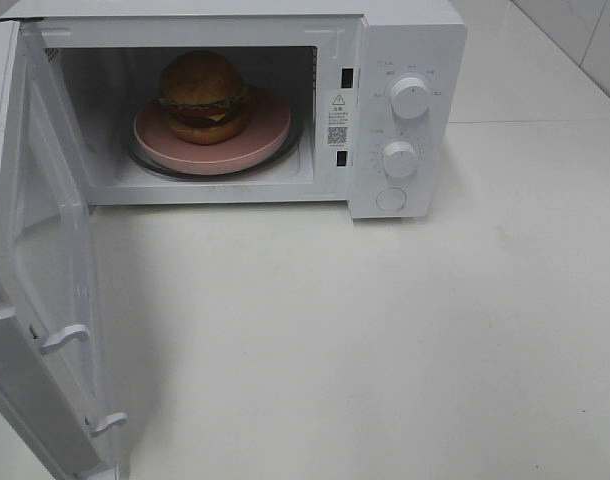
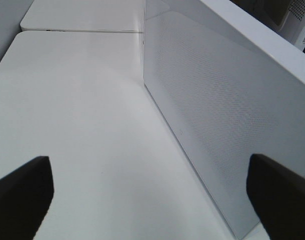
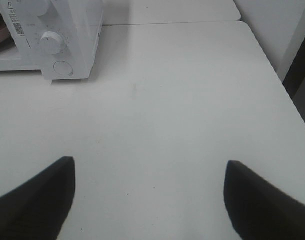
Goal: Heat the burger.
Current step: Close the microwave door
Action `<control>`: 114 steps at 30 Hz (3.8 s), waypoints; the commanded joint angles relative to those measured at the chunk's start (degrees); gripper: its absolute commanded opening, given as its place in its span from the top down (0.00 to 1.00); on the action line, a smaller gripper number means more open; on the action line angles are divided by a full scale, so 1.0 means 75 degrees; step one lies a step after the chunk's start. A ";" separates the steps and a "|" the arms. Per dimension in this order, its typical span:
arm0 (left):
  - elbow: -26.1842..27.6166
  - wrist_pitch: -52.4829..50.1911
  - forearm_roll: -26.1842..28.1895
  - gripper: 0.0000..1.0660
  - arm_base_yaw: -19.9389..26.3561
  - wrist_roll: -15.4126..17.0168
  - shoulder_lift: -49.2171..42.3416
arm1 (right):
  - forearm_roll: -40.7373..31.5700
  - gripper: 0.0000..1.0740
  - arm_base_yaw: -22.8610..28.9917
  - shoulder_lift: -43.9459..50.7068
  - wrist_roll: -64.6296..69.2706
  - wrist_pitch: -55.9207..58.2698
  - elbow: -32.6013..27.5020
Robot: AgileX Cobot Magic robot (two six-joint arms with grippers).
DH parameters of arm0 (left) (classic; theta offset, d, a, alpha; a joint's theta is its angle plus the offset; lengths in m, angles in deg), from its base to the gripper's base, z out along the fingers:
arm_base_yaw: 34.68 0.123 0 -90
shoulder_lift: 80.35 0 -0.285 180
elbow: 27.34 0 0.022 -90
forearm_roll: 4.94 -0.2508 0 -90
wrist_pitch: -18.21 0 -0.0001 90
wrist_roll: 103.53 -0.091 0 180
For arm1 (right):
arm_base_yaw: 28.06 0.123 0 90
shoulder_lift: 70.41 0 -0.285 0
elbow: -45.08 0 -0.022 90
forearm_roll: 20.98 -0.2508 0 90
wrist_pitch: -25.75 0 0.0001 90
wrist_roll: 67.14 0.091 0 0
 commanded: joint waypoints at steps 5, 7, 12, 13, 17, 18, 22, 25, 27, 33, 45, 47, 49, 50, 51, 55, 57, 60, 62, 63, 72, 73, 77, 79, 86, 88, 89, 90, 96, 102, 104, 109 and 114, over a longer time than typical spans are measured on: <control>-0.0023 -0.0053 0.0000 0.08 -0.0053 -0.0015 -0.0130 | -0.0023 0.29 -0.0053 0.0183 -0.0084 -0.0138 0.0000; -0.0023 -0.0053 0.0000 0.08 -0.0053 -0.0015 -0.0130 | -0.0023 0.29 -0.0053 0.0183 -0.0084 -0.0138 0.0000; -0.0023 -0.0053 0.0000 0.08 -0.0053 -0.0015 -0.0130 | -0.0023 0.29 -0.0053 0.0183 -0.0084 -0.0138 0.0000; -0.0023 -0.0053 0.0000 0.08 -0.0053 -0.0015 -0.0130 | -0.0023 0.29 -0.0053 0.0183 -0.0084 -0.0138 0.0000; -0.0023 -0.0053 0.0000 0.08 -0.0053 -0.0015 -0.0130 | -0.0023 0.29 -0.0053 0.0183 -0.0084 -0.0138 0.0000; -0.0023 -0.0053 0.0000 0.08 -0.0053 -0.0015 -0.0130 | -0.0023 0.29 -0.0053 0.0183 -0.0084 -0.0138 0.0000; -0.0023 -0.0053 0.0000 0.08 -0.0053 -0.0015 -0.0130 | -0.0023 0.29 -0.0053 0.0183 -0.0084 -0.0138 0.0000; -0.0023 -0.0053 0.0000 0.08 -0.0053 -0.0015 -0.0130 | -0.0023 0.29 -0.0053 0.0183 -0.0084 -0.0138 0.0000; -0.0023 -0.0053 0.0000 0.08 -0.0053 -0.0015 -0.0130 | -0.0023 0.29 -0.0053 0.0183 -0.0084 -0.0138 0.0000; -0.0023 -0.0053 0.0000 0.08 -0.0053 -0.0015 -0.0130 | -0.0023 0.29 -0.0053 0.0183 -0.0084 -0.0138 0.0000; -0.0023 -0.0053 0.0053 0.08 -0.0053 -0.0015 -0.0130 | -0.0023 0.29 -0.0053 0.0183 -0.0084 -0.0138 0.0000; -0.0023 -0.0053 0.0053 0.08 -0.0053 -0.0015 -0.0130 | -0.0023 0.29 -0.0053 0.0183 -0.0084 -0.0138 0.0000; 0.0092 -0.0222 -0.0015 0.08 -0.0053 0.0015 -0.0115 | -0.0023 0.29 -0.0053 0.0183 -0.0084 -0.0138 0.0000; 0.0092 -0.0222 -0.0015 0.08 -0.0053 0.0015 -0.0115 | -0.0023 0.29 -0.0053 0.0183 -0.0084 -0.0138 0.0000; 0.0214 -0.0451 -0.0092 0.10 -0.0053 0.0015 -0.0046 | -0.0023 0.29 -0.0053 0.0183 -0.0084 -0.0138 0.0000; 0.0328 -0.0810 -0.0206 0.21 -0.0053 0.0015 0.0176 | -0.0023 0.29 -0.0053 0.0183 -0.0084 -0.0138 0.0000; 0.0328 -0.1199 -0.0206 0.41 -0.0053 0.0015 0.0413 | -0.0023 0.29 -0.0053 0.0183 -0.0084 -0.0138 0.0000; 0.0328 -0.1574 -0.0206 0.67 -0.0053 0.0015 0.0688 | -0.0023 0.29 -0.0053 0.0183 -0.0084 -0.0138 0.0000; 0.0321 -0.1872 -0.0229 0.87 -0.0053 0.0015 0.0886 | -0.0023 0.29 -0.0053 0.0183 -0.0084 -0.0138 0.0000; 0.0321 -0.2017 -0.0237 0.98 -0.0053 0.0008 0.1008 | -0.0023 0.29 -0.0053 0.0183 -0.0084 -0.0138 0.0000; 0.0199 -0.3277 -0.0879 1.00 -0.0053 -0.0015 0.1963 | -0.0023 0.29 -0.0053 0.0183 -0.0084 -0.0138 0.0000; 0.0046 -0.3697 -0.1085 1.00 -0.0053 -0.0015 0.2093 | -0.0023 0.29 -0.0053 0.0183 -0.0084 -0.0138 0.0000; -0.0779 -0.5027 -0.1192 1.00 -0.0053 -0.0015 0.2185 | -0.0023 0.29 -0.0053 0.0183 -0.0084 -0.0138 0.0000; -0.1001 -0.5294 -0.1154 1.00 -0.0053 -0.0015 0.2185 | -0.0023 0.29 -0.0053 0.0183 -0.0084 -0.0138 0.0000; -0.2315 -0.7257 -0.1070 1.00 -0.0053 0.0015 0.2185 | -0.0023 0.29 -0.0053 0.0183 -0.0084 -0.0138 0.0000; -0.2697 -0.7968 -0.0688 1.00 -0.0053 0.0260 0.2231 | -0.0023 0.29 -0.0053 0.0183 -0.0084 -0.0138 0.0000; -0.2697 -0.7968 -0.0688 1.00 -0.0053 0.0260 0.2231 | -0.0023 0.29 -0.0053 0.0183 -0.0084 -0.0138 0.0000; -0.2720 -0.7968 -0.0542 1.00 -0.0053 0.0260 0.2292 | -0.0023 0.29 -0.0053 0.0183 -0.0084 -0.0138 0.0000; -0.2704 -0.8709 -0.0542 1.00 -0.0053 0.0244 0.3499 | -0.0023 0.29 -0.0053 0.0183 -0.0084 -0.0138 0.0000; -0.2704 -0.9503 -0.0542 1.00 -0.0053 0.0367 0.4622 | -0.0023 0.29 -0.0053 0.0183 -0.0084 -0.0138 0.0000; -0.2704 -0.9939 -0.0657 1.00 -0.0053 0.0535 0.5241 | -0.0023 0.29 -0.0053 0.0183 -0.0084 -0.0138 0.0000; -0.2704 -1.0527 -0.1283 1.00 -0.0053 0.1062 0.6020 | -0.0023 0.29 -0.0053 0.0183 -0.0084 -0.0138 0.0000; -0.2704 -1.1467 -0.3079 1.00 -0.0053 0.2544 0.6791 | -0.0023 0.29 -0.0053 0.0183 -0.0084 -0.0138 0.0000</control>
